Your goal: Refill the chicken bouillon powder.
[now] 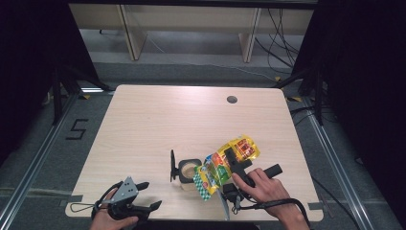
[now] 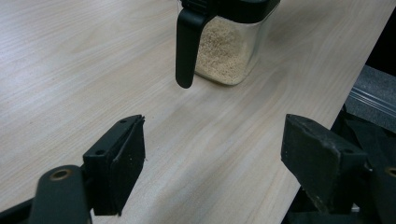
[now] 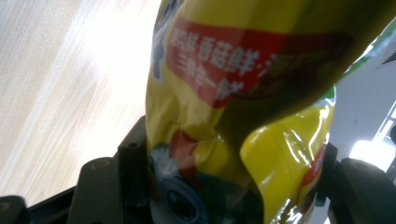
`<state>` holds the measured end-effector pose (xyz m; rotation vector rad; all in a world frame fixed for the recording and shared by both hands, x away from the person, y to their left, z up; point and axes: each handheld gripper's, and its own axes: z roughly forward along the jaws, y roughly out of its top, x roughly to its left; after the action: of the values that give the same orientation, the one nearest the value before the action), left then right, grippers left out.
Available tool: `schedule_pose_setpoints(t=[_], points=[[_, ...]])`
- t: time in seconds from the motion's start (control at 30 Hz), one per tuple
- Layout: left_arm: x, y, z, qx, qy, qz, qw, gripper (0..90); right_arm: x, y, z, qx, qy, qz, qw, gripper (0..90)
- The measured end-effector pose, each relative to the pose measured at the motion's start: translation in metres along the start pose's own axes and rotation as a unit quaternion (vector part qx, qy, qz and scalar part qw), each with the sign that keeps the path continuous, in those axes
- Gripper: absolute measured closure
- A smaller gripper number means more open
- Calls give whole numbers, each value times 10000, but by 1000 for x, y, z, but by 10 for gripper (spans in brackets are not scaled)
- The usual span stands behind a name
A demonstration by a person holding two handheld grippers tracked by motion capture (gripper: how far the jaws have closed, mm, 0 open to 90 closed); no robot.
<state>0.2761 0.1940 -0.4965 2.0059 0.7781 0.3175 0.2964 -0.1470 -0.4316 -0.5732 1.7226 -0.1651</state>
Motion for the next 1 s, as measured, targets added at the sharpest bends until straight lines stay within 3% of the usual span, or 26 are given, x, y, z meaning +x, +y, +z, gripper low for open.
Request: schedule_pose_setpoints(t=[0.2, 0.37, 0.4, 0.67, 0.7, 0.83, 0.9, 1.0], points=[[0, 0, 0, 0, -5, -6, 10000, 216, 0, 3, 0, -13, -29, 47, 10000, 374], [0, 0, 0, -1, -4, -6, 10000, 216, -2, 4, 1, -68, -63, -116, 9999, 374], [0, 0, 0, -3, -4, -7, 10000, 216, 0, 5, 0, -45, -34, 43, 10000, 374], [0, 0, 0, -5, -2, -7, 10000, 216, -1, 4, 1, -74, -3, 52, 10000, 396], [0, 0, 0, -6, -3, -6, 10000, 216, 3, 4, 1, -72, 17, 250, 9997, 408], [1, 0, -1, 35, 18, 39, 10000, 216, 1, 4, 2, -72, 56, 45, 9999, 426], [0, 0, 0, -11, 3, -24, 10000, 216, 2, 4, 2, -94, 34, 102, 9999, 429], [1, 0, -1, 40, 16, 44, 10000, 216, 2, 3, 2, -128, 23, 192, 9997, 431]])
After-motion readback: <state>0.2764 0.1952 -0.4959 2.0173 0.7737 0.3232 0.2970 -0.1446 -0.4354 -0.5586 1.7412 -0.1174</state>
